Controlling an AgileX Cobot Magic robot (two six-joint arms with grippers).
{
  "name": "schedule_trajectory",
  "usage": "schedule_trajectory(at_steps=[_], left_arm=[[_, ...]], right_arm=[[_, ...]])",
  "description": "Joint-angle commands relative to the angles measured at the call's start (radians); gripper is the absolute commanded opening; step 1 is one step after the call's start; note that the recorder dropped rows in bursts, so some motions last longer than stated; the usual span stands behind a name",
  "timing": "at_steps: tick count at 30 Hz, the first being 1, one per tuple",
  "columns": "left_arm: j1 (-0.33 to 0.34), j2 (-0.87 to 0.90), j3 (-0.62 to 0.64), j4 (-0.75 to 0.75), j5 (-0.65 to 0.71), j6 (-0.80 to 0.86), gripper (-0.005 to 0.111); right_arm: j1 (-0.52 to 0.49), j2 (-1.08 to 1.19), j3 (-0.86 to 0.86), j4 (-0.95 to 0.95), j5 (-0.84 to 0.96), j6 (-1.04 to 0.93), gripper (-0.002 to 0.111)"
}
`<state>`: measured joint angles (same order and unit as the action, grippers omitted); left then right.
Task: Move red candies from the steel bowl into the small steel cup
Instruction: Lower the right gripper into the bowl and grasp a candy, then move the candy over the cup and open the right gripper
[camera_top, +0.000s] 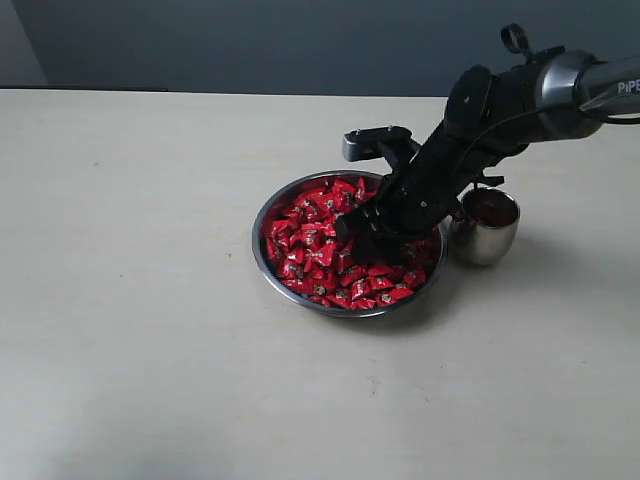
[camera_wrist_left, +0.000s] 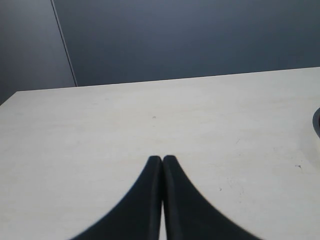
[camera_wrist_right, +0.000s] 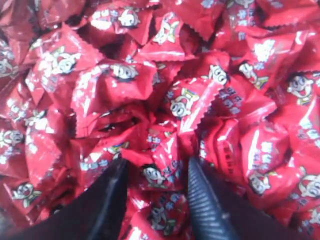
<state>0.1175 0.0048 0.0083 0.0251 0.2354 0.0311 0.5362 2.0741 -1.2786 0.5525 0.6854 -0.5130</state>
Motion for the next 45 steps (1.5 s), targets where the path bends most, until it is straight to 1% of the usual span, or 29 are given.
schedule_trajectory(at_steps=[1, 3, 6, 7, 13, 16, 18, 21, 26, 30, 35, 43, 44, 45], left_arm=[[0.002, -0.005, -0.008, 0.002, -0.005, -0.002, 0.000], [0.002, -0.005, -0.008, 0.002, -0.005, -0.002, 0.000], [0.002, -0.005, -0.008, 0.002, -0.005, -0.002, 0.000], [0.002, -0.005, -0.008, 0.002, -0.005, -0.002, 0.000], [0.002, -0.005, -0.008, 0.002, -0.005, -0.002, 0.000], [0.002, -0.005, -0.008, 0.002, -0.005, -0.002, 0.000], [0.002, -0.005, -0.008, 0.002, -0.005, -0.002, 0.000], [0.002, -0.005, -0.008, 0.002, -0.005, -0.002, 0.000], [0.002, -0.005, -0.008, 0.002, -0.005, -0.002, 0.000], [0.002, -0.005, -0.008, 0.002, -0.005, -0.002, 0.000], [0.002, -0.005, -0.008, 0.002, -0.005, -0.002, 0.000], [0.002, -0.005, -0.008, 0.002, -0.005, -0.002, 0.000], [0.002, -0.005, -0.008, 0.002, -0.005, -0.002, 0.000], [0.002, -0.005, -0.008, 0.002, -0.005, -0.002, 0.000]], right_arm=[[0.001, 0.012, -0.003, 0.045, -0.025, 0.001, 0.038], [0.001, 0.012, -0.003, 0.047, -0.029, 0.001, 0.028], [0.001, -0.002, -0.003, 0.040, -0.023, 0.001, 0.002], [0.001, -0.012, -0.003, 0.035, -0.018, 0.001, 0.000], [-0.001, -0.105, -0.003, -0.026, 0.028, 0.001, 0.000], [-0.008, -0.166, -0.003, -0.103, 0.048, 0.024, 0.000], [-0.030, -0.205, -0.003, -0.155, 0.068, 0.043, 0.000], [-0.090, -0.248, -0.003, -0.210, 0.085, 0.082, 0.000], [-0.209, -0.274, -0.003, -0.231, 0.135, 0.088, 0.000], [-0.260, -0.264, 0.025, -0.234, 0.139, 0.088, 0.000], [-0.267, -0.264, 0.087, -0.265, 0.081, 0.088, 0.000], [-0.267, -0.249, 0.091, -0.263, 0.045, 0.087, 0.001], [-0.267, -0.242, 0.091, -0.263, 0.053, 0.087, 0.002], [-0.267, -0.231, 0.091, -0.259, 0.058, 0.087, 0.005]])
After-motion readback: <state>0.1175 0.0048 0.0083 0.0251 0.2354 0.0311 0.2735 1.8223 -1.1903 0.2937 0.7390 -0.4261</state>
